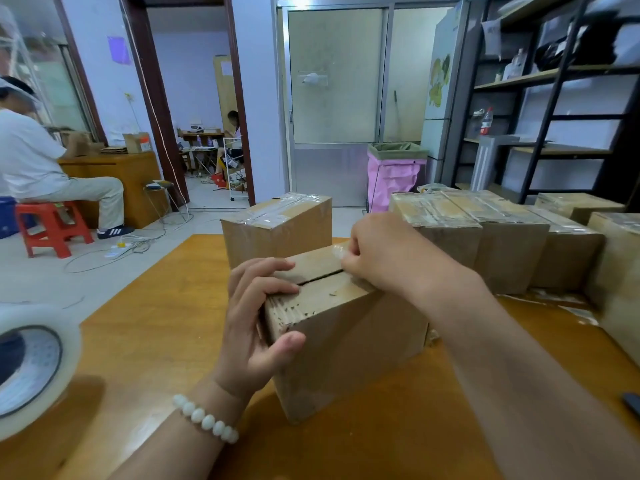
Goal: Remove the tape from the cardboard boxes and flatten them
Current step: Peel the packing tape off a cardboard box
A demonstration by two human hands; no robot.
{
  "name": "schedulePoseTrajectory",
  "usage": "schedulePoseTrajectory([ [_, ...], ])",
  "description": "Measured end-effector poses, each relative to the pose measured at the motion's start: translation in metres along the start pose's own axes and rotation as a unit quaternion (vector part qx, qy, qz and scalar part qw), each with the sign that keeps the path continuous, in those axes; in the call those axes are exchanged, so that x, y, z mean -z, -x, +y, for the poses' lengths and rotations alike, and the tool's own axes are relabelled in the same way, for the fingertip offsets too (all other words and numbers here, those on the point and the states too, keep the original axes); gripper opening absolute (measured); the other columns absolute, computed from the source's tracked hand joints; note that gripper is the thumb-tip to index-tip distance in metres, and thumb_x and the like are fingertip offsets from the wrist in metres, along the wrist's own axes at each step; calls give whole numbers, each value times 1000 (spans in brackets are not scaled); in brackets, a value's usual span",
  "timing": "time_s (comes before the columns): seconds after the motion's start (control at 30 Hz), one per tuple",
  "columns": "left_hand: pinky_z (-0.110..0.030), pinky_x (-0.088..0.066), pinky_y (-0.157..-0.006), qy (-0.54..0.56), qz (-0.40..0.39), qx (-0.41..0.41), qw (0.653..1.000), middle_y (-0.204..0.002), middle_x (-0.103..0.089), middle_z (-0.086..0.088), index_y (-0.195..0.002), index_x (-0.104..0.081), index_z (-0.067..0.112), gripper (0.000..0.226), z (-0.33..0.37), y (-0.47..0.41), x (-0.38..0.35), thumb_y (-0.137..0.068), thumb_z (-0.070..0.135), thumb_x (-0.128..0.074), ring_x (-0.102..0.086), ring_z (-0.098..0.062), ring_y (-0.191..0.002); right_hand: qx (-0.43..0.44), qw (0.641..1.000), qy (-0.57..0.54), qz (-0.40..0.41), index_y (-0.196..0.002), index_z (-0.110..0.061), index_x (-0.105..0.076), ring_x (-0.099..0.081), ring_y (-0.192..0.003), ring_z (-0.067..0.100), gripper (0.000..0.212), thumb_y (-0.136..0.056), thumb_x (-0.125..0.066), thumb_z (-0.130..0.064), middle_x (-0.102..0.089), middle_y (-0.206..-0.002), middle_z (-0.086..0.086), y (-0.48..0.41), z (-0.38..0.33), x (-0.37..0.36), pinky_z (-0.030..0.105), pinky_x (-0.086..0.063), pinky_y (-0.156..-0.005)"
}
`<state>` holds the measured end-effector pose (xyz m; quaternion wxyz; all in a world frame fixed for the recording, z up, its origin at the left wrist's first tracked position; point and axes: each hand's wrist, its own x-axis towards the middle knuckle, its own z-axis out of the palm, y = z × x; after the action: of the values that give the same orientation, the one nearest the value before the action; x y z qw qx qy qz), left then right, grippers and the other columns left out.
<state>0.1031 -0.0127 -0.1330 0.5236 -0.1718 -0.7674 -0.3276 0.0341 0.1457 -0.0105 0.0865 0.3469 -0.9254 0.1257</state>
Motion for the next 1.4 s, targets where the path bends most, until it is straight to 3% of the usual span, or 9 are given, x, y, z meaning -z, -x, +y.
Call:
schedulePoseTrajectory([
  [0.23, -31, -42, -92, 24, 15, 17, 999, -106, -62, -4, -95, -63, 15, 50, -2, 1, -1, -90, 63, -47, -54, -24, -106, -4, 999, -24, -38, -95, -6, -67, -59, -96, 22, 23, -92, -60, -28, -65, -102, 8, 4, 15, 9, 31, -48, -84],
  [0.4, -32, -41, -92, 24, 17, 15, 999, -105, -63, -5, -94, -63, 13, 51, -3, 1, -2, -91, 62, -46, -54, -25, -105, -49, 994, -80, -60, -101, -8, -69, -58, -87, 20, 40, -92, -56, -44, -66, -102, 11, 4, 25, 14, 28, -41, -68],
  [0.5, -32, -41, -92, 14, 18, 19, 1000, -104, -63, -6, -94, -63, 9, 56, -2, 0, -3, -91, 62, -45, -55, -27, -104, -36, 997, -47, -52, -98, -11, -73, -58, -86, 19, 29, -93, -57, -35, -68, -97, 7, 5, 22, 12, 22, -40, -62],
  [0.63, -32, -41, -92, 18, 17, 23, 999, -105, -62, -6, -95, -63, 11, 54, -2, 1, -2, -91, 62, -45, -55, -28, -105, -11, 999, -11, -30, -94, -5, -65, -60, -92, 25, 26, -91, -58, -30, -65, -98, 9, 4, 14, 7, 34, -49, -82],
  [0.8, -33, -42, -93, 24, 17, 22, 999, -105, -62, -6, -96, -62, 10, 53, -2, 1, -2, -92, 60, -45, -54, -28, -105, -36, 999, -6, 5, -74, -1, -62, -57, -79, 26, 21, -88, -57, -16, -60, -80, 11, 2, 24, 10, 29, -44, -62],
  [0.9, -33, -42, -92, 24, 22, 26, 999, -104, -62, -6, -95, -61, 9, 47, -3, -1, -2, -91, 53, -47, -55, -26, -105, -22, 999, -30, -17, -81, 0, -69, -61, -86, 25, 24, -89, -61, -21, -68, -90, 14, 1, 27, 10, 29, -44, -62],
  [1.03, -33, -42, -92, 34, 28, 25, 999, -104, -62, -6, -94, -62, 14, 30, -4, 0, -1, -86, 40, -50, -54, -27, -104, -48, 991, -116, -47, -69, -14, -60, -48, -60, 12, 36, -89, -60, -44, -54, -67, -1, 2, 35, 15, 25, -34, -53],
  [1.2, -31, -41, -93, 40, 26, 25, 999, -104, -62, -4, -95, -61, 15, 25, -3, -1, -1, -80, 30, -48, -55, -23, -105, -64, 994, -71, -52, -81, -14, -72, -59, -84, 17, 33, -87, -63, -45, -68, -91, 5, 3, 34, 13, 21, -39, -59],
  [1.4, -29, -40, -93, 26, 25, 30, 999, -103, -63, -5, -92, -62, 10, 28, -1, -1, -1, -80, 30, -47, -55, -22, -104, -37, 999, -16, -29, -80, -3, -63, -60, -83, 25, 25, -89, -61, -26, -65, -86, 10, -1, 25, 7, 32, -47, -69],
])
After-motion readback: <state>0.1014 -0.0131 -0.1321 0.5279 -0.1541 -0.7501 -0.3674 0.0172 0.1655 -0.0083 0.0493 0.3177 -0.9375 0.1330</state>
